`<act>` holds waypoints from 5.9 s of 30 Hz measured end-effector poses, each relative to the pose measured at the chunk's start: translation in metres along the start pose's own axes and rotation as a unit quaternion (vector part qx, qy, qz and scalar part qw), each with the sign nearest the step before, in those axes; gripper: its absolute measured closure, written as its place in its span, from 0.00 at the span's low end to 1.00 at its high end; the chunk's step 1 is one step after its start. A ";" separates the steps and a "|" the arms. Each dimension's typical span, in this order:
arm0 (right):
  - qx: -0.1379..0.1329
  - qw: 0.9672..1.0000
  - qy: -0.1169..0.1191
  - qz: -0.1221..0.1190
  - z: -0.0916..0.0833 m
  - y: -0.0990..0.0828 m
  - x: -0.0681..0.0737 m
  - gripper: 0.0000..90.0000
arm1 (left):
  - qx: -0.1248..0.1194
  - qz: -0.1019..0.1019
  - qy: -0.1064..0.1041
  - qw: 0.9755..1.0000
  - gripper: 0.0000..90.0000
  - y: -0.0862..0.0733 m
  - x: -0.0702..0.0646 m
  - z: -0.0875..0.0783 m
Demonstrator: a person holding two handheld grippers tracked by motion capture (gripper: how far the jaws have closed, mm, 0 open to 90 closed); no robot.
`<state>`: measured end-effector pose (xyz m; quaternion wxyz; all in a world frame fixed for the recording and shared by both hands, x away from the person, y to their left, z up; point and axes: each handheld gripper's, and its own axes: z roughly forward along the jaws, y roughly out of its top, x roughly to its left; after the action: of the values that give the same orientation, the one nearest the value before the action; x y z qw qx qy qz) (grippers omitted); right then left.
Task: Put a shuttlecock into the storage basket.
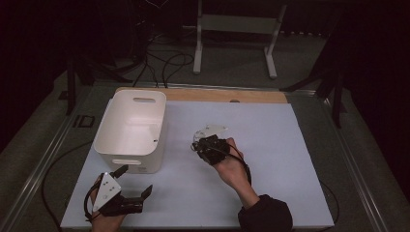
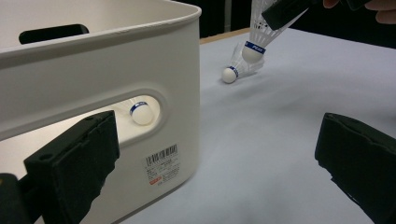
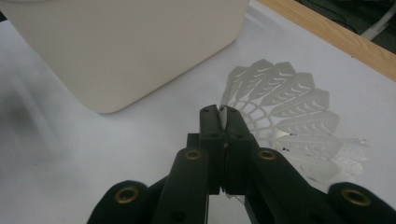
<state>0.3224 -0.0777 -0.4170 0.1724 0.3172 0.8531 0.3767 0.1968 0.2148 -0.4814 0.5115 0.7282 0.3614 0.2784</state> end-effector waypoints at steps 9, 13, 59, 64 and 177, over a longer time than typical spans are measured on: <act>-0.007 1.000 0.004 0.003 -0.003 0.002 0.001 0.99 | -0.001 -0.002 0.001 1.000 0.00 0.000 0.000 0.000; -0.011 1.000 0.004 0.004 -0.004 0.003 0.002 0.99 | -0.001 -0.001 0.000 1.000 0.00 0.000 0.000 0.000; -0.049 0.999 0.010 0.014 -0.016 0.017 0.006 0.99 | -0.001 -0.001 0.000 1.000 0.00 0.000 0.000 0.000; -0.055 0.998 0.012 0.010 -0.017 0.018 0.006 0.99 | -0.001 -0.001 0.001 1.000 0.00 0.000 0.000 0.000; -0.120 0.992 0.028 -0.007 -0.021 0.076 0.033 0.99 | -0.002 0.000 0.001 1.000 0.00 0.000 0.000 0.000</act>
<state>0.3185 -0.0273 -0.3479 0.1874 0.2776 0.8085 0.4839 0.1969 0.2151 -0.4812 0.5123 0.7270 0.3612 0.2802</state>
